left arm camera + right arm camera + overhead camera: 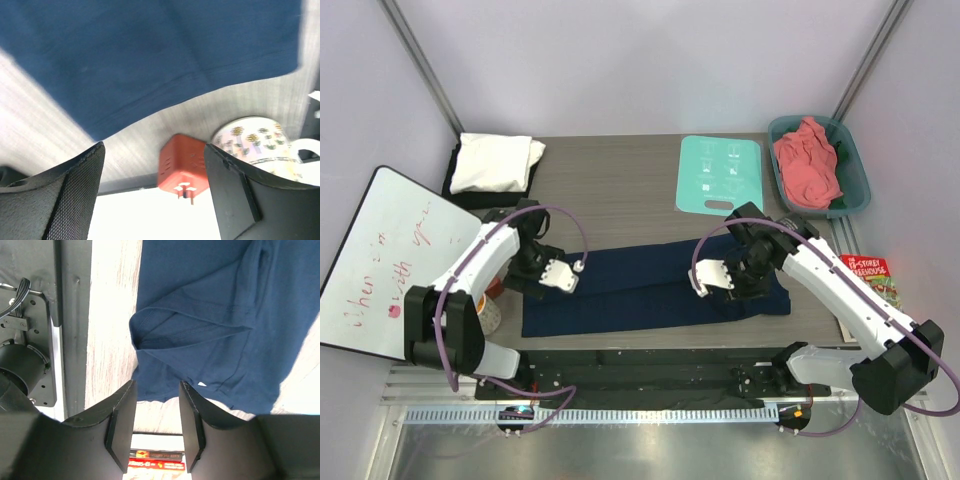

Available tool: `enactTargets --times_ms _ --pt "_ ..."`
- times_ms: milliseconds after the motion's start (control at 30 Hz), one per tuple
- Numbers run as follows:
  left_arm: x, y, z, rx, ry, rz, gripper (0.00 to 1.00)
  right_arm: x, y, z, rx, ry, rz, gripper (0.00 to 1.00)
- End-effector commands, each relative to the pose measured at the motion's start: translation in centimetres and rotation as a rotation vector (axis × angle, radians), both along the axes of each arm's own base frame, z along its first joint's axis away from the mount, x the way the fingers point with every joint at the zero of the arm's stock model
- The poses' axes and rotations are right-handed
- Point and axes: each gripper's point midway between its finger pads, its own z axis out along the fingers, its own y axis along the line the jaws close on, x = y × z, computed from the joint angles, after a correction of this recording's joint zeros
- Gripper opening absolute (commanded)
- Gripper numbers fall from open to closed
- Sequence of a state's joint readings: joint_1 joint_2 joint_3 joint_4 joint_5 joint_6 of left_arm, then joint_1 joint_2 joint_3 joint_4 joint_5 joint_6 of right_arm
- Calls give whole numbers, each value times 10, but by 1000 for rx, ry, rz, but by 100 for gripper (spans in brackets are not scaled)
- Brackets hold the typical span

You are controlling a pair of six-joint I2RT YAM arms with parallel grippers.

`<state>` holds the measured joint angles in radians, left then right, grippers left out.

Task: Fold and stack the t-shirts
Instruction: Fold the other side of the tshirt into a rectangle

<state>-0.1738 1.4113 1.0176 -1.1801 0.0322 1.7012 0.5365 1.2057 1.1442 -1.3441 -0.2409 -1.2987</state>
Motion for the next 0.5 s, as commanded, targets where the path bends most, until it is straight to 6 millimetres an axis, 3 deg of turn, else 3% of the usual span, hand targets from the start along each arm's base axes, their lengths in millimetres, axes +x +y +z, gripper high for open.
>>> enactTargets --times_ms 0,133,167,467 --pt "53 -10 18 -40 -150 96 80 2 -4 -8 -21 2 -93 43" --pt "71 -20 19 -75 -147 138 80 14 17 -25 35 34 -108 42" --pt "73 -21 19 -75 -153 134 80 28 25 -29 58 1 -118 43" --pt "57 -34 2 -67 -119 55 80 78 56 -50 127 -120 -90 43"
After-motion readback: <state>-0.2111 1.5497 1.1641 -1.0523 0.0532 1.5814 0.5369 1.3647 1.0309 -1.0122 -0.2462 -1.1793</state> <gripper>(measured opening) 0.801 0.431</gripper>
